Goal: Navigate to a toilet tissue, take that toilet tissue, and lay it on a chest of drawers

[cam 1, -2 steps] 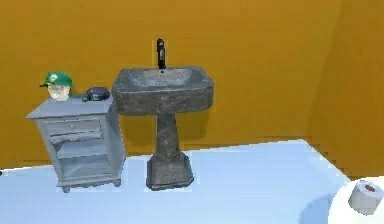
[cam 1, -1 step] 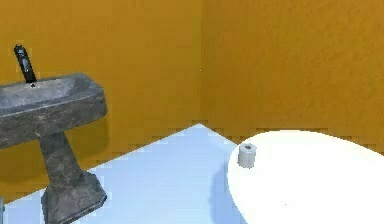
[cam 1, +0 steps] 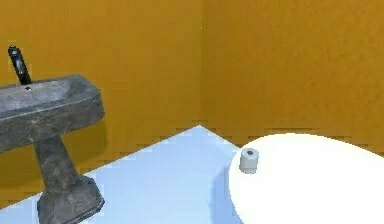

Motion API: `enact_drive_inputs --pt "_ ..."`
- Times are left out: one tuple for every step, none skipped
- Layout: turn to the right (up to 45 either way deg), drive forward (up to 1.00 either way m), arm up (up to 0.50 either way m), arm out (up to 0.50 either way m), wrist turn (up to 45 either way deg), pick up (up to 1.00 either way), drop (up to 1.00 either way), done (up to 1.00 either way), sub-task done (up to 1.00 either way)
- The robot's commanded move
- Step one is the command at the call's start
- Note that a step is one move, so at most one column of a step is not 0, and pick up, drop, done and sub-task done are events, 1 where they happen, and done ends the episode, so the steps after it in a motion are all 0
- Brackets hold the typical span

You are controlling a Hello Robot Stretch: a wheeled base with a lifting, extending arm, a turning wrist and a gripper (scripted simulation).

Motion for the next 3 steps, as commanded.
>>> enact_drive_inputs --pt "-45.0 0.00 0.00 0.00 0.0 0.00 0.00 0.00 0.00" --pt "-24.0 0.00 0.00 0.00 0.0 0.00 0.00 0.00 0.00" --pt "45.0 0.00 0.00 0.00 0.0 0.00 0.00 0.00 0.00"
